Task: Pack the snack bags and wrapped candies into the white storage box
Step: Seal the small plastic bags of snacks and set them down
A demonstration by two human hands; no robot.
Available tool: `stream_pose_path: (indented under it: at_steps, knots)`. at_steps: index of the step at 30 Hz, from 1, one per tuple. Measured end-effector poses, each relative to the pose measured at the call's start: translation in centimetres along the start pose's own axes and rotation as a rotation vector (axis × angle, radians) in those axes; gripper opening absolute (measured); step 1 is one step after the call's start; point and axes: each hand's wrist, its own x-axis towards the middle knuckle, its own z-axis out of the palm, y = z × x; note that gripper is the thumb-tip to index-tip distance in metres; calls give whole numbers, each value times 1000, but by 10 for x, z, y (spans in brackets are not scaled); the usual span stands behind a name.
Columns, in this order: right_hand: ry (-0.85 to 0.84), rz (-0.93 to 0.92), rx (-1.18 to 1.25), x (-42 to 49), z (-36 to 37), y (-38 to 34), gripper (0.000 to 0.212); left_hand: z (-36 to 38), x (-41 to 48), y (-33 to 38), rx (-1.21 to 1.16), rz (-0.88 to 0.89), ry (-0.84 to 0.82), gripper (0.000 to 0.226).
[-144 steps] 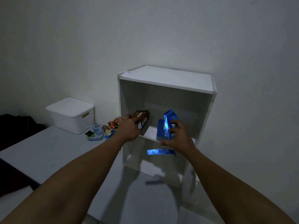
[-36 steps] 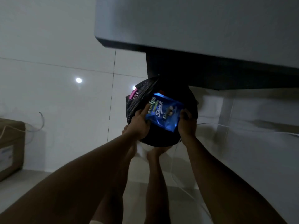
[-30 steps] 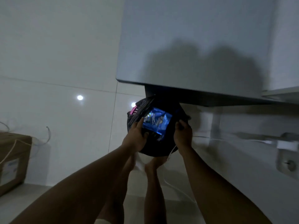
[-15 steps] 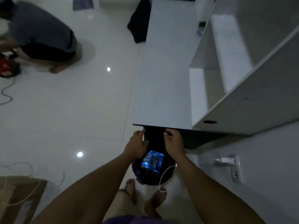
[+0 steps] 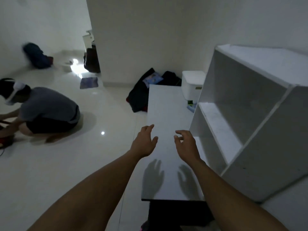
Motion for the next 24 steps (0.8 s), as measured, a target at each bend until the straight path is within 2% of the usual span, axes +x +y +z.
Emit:
stream_pose_path:
  at_steps: [4, 11, 18, 24]
  knots:
    - [99, -30, -25, 57, 34, -35, 26, -45, 65, -25, -41, 99, 18, 64]
    - [284, 43, -88, 125, 95, -81, 27, -100, 143, -91, -72, 222, -65, 64]
    - [400, 140, -103, 158, 107, -102, 31, -138, 208, -84, -79, 383, -97, 62]
    - [490, 222, -97, 195, 103, -85, 30, -122, 268, -73, -33, 493, -188, 61]
